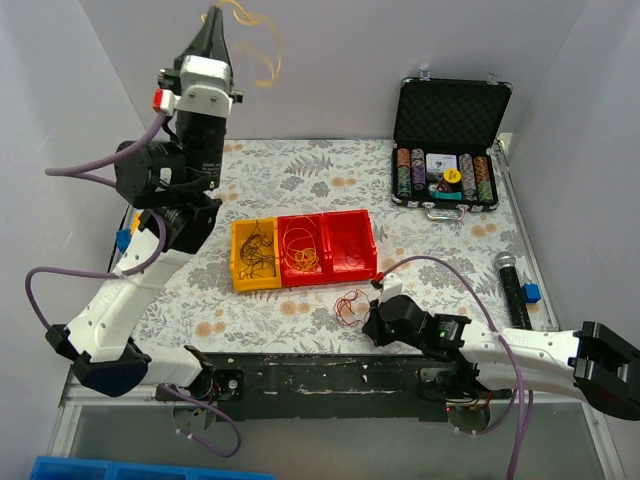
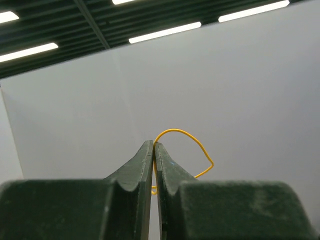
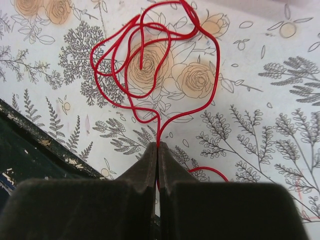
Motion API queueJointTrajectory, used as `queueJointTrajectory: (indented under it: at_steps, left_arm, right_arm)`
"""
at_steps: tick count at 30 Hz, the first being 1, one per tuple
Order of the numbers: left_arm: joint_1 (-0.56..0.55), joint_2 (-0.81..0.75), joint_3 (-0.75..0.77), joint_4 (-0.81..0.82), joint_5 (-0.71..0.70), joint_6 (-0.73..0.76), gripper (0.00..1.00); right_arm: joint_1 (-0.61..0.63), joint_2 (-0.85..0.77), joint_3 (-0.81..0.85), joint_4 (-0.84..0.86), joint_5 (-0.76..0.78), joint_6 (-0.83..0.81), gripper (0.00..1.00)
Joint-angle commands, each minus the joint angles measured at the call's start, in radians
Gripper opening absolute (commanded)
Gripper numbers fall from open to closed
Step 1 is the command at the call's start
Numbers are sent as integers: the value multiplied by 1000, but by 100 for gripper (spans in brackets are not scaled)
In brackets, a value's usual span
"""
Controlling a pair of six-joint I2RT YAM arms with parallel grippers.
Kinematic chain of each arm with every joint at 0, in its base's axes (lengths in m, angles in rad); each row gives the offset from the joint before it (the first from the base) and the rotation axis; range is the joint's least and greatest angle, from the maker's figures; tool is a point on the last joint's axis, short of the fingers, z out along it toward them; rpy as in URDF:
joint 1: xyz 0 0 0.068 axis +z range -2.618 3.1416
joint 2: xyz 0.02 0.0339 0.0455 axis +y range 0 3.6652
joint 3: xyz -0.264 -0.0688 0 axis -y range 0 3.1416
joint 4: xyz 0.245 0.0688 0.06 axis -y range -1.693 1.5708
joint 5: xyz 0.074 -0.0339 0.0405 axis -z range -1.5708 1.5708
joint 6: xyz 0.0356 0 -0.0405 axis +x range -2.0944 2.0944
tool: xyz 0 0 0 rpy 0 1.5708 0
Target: Untangle the cables
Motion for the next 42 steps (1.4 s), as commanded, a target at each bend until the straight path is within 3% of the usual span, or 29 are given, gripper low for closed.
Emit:
queueJointTrajectory:
  at_steps: [1, 10, 20, 29, 34, 42]
  left_arm:
    - [3, -75, -218, -69, 14, -37, 4]
    - [3, -199, -575, -96, -41, -102, 3]
    - [3, -227, -677, -116, -50, -126, 1]
    - [3, -201, -653, 37, -116, -73, 0]
    - [3, -201, -619, -47, -76, -125, 0]
    - [5, -242, -703, -179, -79, -215, 0]
  right_arm:
    - [4, -68, 108, -62, 98, -52, 1]
    - [-8, -30, 553, -162, 270, -338, 1]
    - [-137, 137, 816, -156, 200, -523, 1]
    - [-185, 120, 744, -156, 155, -505, 1]
    - [-220, 113, 707, -144, 142, -494, 1]
    - [-301, 175, 675, -132, 94, -485, 1]
